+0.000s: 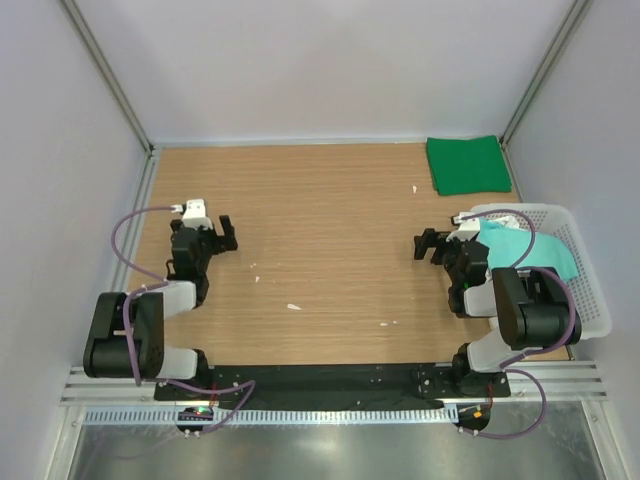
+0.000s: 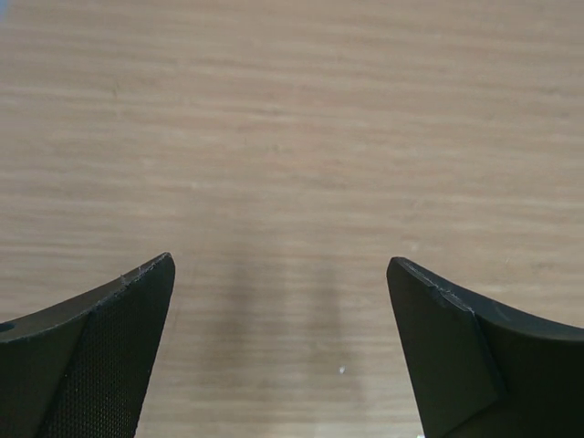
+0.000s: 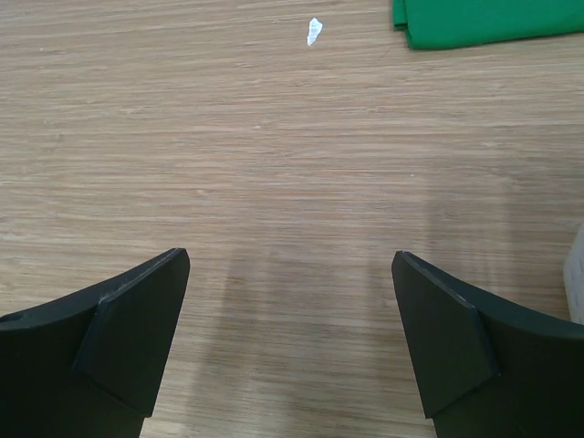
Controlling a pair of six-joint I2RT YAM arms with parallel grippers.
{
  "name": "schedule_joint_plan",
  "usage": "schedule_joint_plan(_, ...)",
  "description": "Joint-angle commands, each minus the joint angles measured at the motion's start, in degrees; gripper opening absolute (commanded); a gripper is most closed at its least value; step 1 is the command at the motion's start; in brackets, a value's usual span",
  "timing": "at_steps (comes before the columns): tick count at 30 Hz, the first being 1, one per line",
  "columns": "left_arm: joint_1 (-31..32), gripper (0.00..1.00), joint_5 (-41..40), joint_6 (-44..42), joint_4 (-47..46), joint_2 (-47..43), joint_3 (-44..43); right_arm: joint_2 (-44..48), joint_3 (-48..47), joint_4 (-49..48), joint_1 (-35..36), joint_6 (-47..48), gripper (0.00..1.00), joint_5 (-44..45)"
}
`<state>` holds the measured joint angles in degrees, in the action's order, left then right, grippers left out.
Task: Fold and stack the t-shirts
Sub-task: Grab the tshirt from the pile
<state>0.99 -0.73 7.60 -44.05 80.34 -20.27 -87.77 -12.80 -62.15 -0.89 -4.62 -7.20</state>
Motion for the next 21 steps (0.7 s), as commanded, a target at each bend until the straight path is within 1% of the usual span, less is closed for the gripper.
schedule_joint_plan(1,-0.29,1.0,-3.05,0.22,9.5,-5.88,-5.39,-0.12,-1.35,-4.38,-2.28,1.2,1.0,6.67)
schedule_joint_plan(2,-0.29,1.0,-2.96,0.23,9.86,-6.76,-5.65,0.31,-1.18,-4.47,-2.1,1.11,1.0,7.81)
schedule_joint_plan(4,-0.29,1.0,-4.27,0.49,10.04,-9.4,-5.74,3.55,-1.88,-0.19,-0.79,1.19,1.0,11.58)
schedule_joint_plan(5,-0.29,1.0,-6.71,1.19,10.91,-10.63,-6.44,8.18,-4.06,8.97,0.87,0.5,1.0,17.69)
schedule_joint_plan(6,-0.29,1.0,-8.04,1.54,11.44,-10.64,-7.06,11.1,-6.51,16.37,2.89,0.49,1.0,21.49)
schedule_joint_plan(7,-0.29,1.0,-9.71,2.42,12.23,-10.99,-7.67,13.13,-9.24,23.58,3.43,-5.6,1.0,25.79)
schedule_joint_plan(8,-0.03,1.0,-11.64,3.38,13.19,-10.99,-8.9,14.63,-11.96,29.92,3.52,-10.27,1.0,28.27)
schedule_joint_plan(9,0.32,0.99,-16.88,5.48,13.38,-10.82,-9.26,17.25,-17.47,41.9,3.61,-13.45,1.0,29.51)
schedule_joint_plan(10,0.41,1.0,-18.59,6.72,13.29,-10.47,-9.61,17.89,-19.96,46.55,3.7,-16.53,1.0,28.74)
schedule_joint_plan(11,0.59,1.0,-20.08,8.04,13.38,-10.11,-9.96,18.59,-22.25,50.25,3.78,-17.34,1.0,28.13)
schedule_joint_plan(12,0.67,1.0,-23.14,12.31,13.99,-9.5,-11.01,19.55,-27.32,58.29,3.96,-18.48,1.0,27.86)
schedule_joint_plan(13,0.68,1.0,-24.22,14.62,15.21,-8.45,-12.15,19.91,-29.8,61.68,3.87,-19.62,1.0,28.47)
schedule_joint_plan(14,0.85,1.0,-25.36,17.51,18.88,-7.74,-13.2,19.91,-32.09,65.19,3.87,-21.64,1.0,29.6)
schedule_joint_plan(15,0.94,1.0,-26.24,20.41,21.35,-7.04,-14.52,19.83,-36.81,71.93,3.87,-22.87,1.0,31.44)
schedule_joint_plan(16,0.94,1.0,-25.55,24.88,24.42,-6.25,-18.36,18.7,-39.38,75.56,3.44,-23.93,1.0,36.94)
schedule_joint_plan(17,0.94,1.0,-24.15,25.62,30.72,-4.24,-20.49,17.9,-42.19,79.43,2.91,-27.42,1.0,40.39)
schedule_joint_plan(18,0.94,1.0,-22.75,25.71,33.65,-3.35,-23.12,16.59,-48.31,87.99,2.3,-29.46,1.0,43.3)
schedule_joint_plan(19,0.94,1.0,-20.47,25.8,36.38,-2.12,-27.15,15.44,-51.07,91.64,1.68,-31.04,1.0,45.5)
schedule_joint_plan(20,0.94,1.0,-18.01,26.06,39.54,-0.46,-28.93,12.91,-53.36,94.64,-2.15,-31.67,1.0,44.74)
schedule_joint_plan(21,1.03,1.0,-15.9,26.07,39.83,0.25,-29.99,11.93,-56.6,99.54,-3.67,-33.07,1.0,45.51)
